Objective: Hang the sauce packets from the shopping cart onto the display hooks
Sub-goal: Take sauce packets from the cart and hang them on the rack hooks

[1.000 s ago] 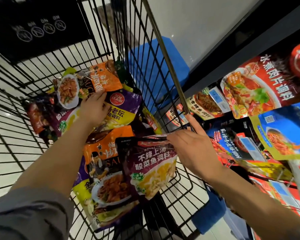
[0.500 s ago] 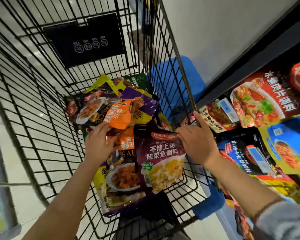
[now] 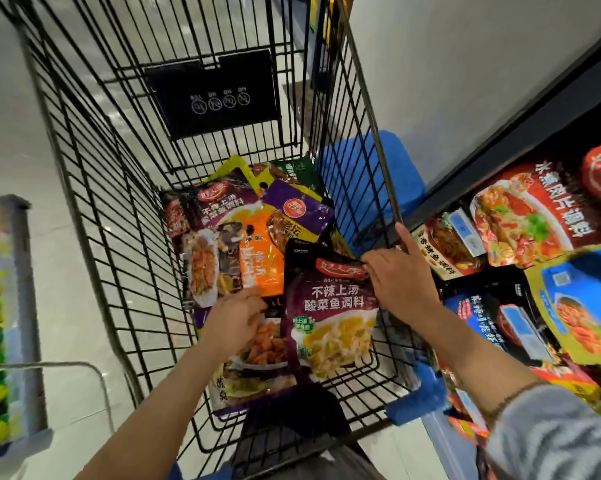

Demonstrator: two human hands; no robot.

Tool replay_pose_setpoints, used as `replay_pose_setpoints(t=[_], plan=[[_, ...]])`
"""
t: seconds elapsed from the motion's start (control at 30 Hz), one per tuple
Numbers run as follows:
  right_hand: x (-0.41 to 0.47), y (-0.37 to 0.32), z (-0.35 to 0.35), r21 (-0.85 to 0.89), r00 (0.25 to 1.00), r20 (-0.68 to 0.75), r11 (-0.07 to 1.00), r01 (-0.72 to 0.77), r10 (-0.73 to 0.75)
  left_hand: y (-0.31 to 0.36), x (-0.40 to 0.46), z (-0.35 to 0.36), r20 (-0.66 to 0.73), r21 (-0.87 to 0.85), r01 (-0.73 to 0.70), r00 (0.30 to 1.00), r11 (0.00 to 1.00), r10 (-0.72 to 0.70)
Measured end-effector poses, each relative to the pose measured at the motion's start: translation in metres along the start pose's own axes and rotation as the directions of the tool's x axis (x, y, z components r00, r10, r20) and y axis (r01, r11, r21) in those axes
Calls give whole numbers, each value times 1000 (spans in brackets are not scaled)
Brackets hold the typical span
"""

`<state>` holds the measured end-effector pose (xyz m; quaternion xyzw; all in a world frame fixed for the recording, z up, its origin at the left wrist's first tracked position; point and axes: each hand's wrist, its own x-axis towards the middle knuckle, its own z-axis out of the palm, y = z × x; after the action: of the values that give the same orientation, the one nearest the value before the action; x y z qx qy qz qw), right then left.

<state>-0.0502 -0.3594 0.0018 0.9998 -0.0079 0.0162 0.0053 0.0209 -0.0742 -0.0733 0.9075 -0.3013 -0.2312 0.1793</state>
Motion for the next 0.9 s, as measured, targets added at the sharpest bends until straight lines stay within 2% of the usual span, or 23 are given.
replay_pose_setpoints(t=[0.1, 0.17, 0.2, 0.27, 0.3, 0.37, 0.4, 0.43, 0.5, 0.6, 0.73, 0.8, 0.9], plan=[[0, 0, -1, -8, 1000, -19, 1000, 9, -9, -2, 31, -29, -137, -158, 85, 985, 984, -108], [0, -1, 0, -28, 999, -46, 999, 16, -17, -9, 66, -48, -207, -145, 62, 974, 987, -92], [0, 0, 1, -43, 998, -64, 999, 19, -22, -13, 86, -55, -194, -95, 19, 980, 995, -37], [-1, 2, 7, -65, 995, -94, 998, 27, -33, -16, 127, -63, -72, 96, -143, 986, 985, 150], [-2, 3, 10, -60, 992, -122, 998, 30, -37, -15, 146, -62, 44, 237, -229, 973, 944, 225], [-3, 6, 13, 1, 977, -207, 999, 42, -41, -9, 174, -56, 331, 507, -369, 918, 779, 219], [-3, 7, 13, 34, 970, -239, 998, 47, -37, -6, 184, -52, 442, 571, -434, 878, 697, 184], [-3, 7, 14, 49, 968, -248, 998, 48, -35, -3, 190, -49, 514, 589, -480, 843, 651, 157], [-2, 8, 14, 38, 975, -216, 998, 53, -44, -4, 195, -46, 554, 559, -502, 818, 660, 153], [-2, 8, 13, 42, 979, -203, 998, 45, -36, -9, 187, -58, 470, 518, -476, 853, 711, 230], [-3, 6, 13, 14, 978, -209, 1000, 23, -19, -22, 151, -91, 252, 401, -454, 890, 796, 380], [-2, 4, 11, -48, 985, -172, 999, 10, -18, -30, 124, -104, 199, 426, -435, 900, 793, 387], [0, 2, 7, -76, 994, -106, 997, 7, -15, -38, 82, -118, 98, 476, -458, 876, 751, 472]])
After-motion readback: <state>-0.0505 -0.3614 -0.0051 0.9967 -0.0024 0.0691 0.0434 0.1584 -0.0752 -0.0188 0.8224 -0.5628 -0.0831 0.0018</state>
